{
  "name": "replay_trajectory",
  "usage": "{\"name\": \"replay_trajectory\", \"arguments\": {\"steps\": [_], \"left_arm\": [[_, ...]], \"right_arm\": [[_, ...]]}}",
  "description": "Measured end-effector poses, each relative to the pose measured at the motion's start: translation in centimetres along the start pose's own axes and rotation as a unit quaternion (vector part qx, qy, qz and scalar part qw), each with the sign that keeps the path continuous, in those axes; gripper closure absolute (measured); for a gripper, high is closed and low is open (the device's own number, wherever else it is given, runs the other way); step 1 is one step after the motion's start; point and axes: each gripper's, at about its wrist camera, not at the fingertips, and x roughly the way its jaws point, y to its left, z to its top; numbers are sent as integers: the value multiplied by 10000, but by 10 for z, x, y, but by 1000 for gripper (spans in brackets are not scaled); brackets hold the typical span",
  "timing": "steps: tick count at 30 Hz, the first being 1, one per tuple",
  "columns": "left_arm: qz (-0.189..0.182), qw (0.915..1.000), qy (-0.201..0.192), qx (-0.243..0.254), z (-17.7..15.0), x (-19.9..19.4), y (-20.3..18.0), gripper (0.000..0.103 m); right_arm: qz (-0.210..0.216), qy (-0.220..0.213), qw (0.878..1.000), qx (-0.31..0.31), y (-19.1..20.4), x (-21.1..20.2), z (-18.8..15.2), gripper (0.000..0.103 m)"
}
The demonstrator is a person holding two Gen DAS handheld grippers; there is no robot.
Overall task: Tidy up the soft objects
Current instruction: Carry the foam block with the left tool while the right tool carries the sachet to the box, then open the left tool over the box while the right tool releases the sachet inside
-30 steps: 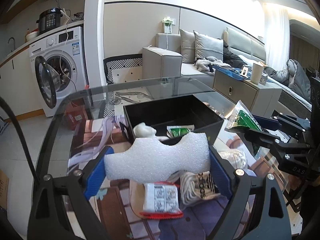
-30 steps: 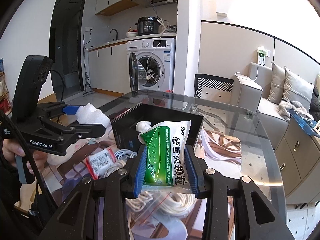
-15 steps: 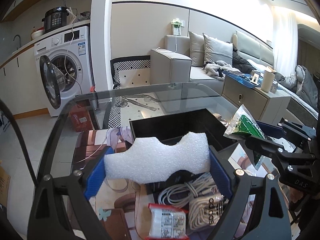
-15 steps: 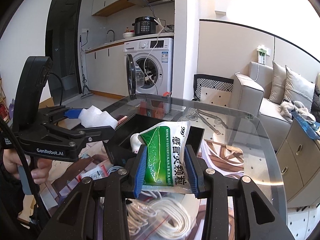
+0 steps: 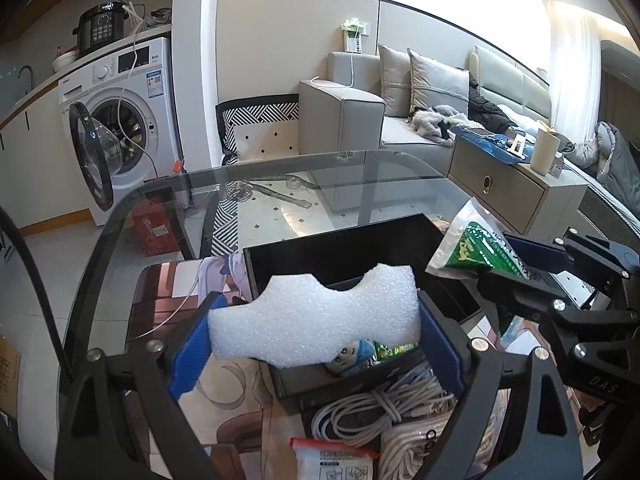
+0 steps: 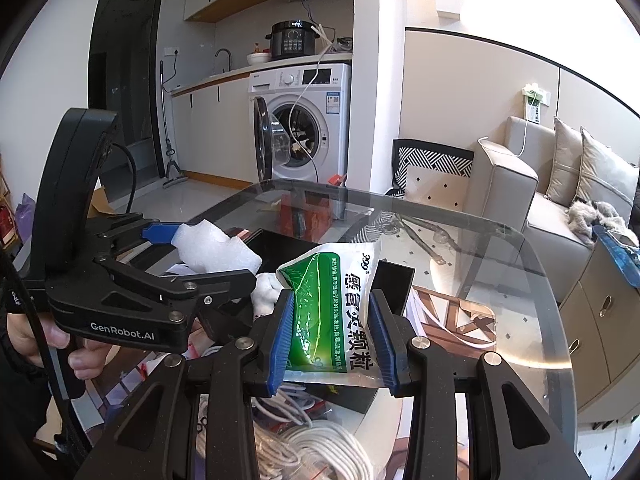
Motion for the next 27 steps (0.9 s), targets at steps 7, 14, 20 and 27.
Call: {"name": "replay_trajectory", "arguments": {"steps": [7, 14, 20, 27], "left_arm": [[-4, 9999, 107, 19, 5, 16, 0, 12], [17, 9998, 219, 27, 6, 30, 1, 12], [36, 9997, 224, 74, 7, 36, 0, 12], [132, 9995, 232, 172, 7, 40, 0, 12]], "right_arm": [[-48, 128, 9999, -22, -6, 18, 3, 66], [-59, 310, 9994, -119, -11, 37, 3, 66], [-57, 384, 9991, -161, -16, 50, 7, 66], [-55, 460, 9986, -268, -14, 59, 7, 66]]}}
